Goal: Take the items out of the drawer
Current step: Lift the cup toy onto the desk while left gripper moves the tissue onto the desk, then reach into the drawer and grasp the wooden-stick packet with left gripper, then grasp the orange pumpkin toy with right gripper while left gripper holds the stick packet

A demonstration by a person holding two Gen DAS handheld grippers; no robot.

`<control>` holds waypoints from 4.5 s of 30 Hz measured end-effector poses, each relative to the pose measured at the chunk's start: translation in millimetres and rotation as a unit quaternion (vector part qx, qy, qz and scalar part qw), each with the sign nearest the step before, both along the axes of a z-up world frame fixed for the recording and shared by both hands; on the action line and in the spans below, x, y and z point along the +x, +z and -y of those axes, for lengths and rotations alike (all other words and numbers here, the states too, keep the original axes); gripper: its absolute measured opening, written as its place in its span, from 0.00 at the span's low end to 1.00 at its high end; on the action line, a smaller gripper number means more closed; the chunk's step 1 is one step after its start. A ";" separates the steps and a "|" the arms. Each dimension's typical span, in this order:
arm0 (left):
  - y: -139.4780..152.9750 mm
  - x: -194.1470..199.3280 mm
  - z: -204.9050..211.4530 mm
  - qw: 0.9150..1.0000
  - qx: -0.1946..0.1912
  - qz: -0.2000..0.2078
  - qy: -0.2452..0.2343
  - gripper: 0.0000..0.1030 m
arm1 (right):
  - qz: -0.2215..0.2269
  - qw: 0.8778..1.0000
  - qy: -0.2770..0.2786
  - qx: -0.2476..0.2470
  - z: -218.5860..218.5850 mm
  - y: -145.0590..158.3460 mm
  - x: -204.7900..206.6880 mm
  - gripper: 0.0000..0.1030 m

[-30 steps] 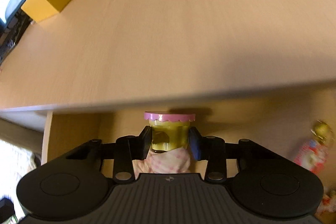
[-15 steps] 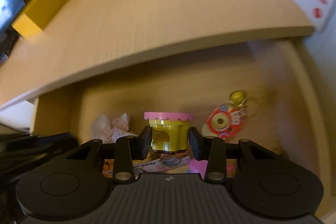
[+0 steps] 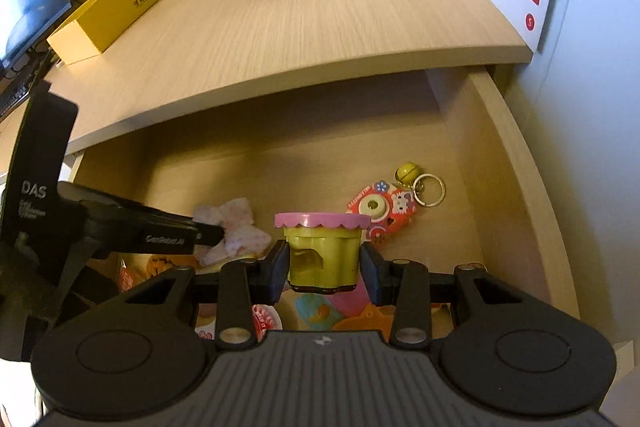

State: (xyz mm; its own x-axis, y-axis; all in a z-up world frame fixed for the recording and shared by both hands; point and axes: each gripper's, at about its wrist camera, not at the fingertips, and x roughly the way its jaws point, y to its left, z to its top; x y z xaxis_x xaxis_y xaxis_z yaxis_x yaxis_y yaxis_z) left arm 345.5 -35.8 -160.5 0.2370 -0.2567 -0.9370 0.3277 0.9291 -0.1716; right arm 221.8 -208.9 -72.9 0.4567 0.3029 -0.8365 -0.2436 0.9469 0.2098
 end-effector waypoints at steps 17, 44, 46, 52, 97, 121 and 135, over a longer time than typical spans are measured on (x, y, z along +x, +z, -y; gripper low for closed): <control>164.6 -30.4 -53.7 0.975 -0.148 0.144 0.082 0.11 | 0.087 0.995 -0.009 0.036 15.9 89.3 15.1 0.37; 130.8 88.2 -73.5 0.953 -0.067 0.246 0.167 0.17 | 0.184 0.983 0.008 0.022 -40.5 88.5 121.4 0.72; 138.1 84.5 -79.7 0.950 -0.055 0.254 0.175 0.17 | 0.196 0.980 0.001 0.047 -31.4 88.3 111.4 0.79; 149.7 66.4 -89.5 0.958 -0.059 0.243 0.139 0.17 | 0.157 0.983 -0.007 0.090 -26.0 77.4 107.8 0.83; -10.7 -16.4 50.3 0.969 -0.002 -0.029 -0.244 0.30 | -0.007 0.998 0.040 -0.052 33.8 24.9 -5.8 0.81; 115.9 -74.0 -136.7 0.985 -0.075 0.077 0.138 0.25 | -0.124 0.976 0.174 -0.027 -94.9 -9.7 45.6 0.75; 112.3 -113.5 -169.7 0.970 -0.101 0.074 0.208 0.25 | -0.131 0.926 0.329 -0.130 -185.9 -56.4 23.6 0.50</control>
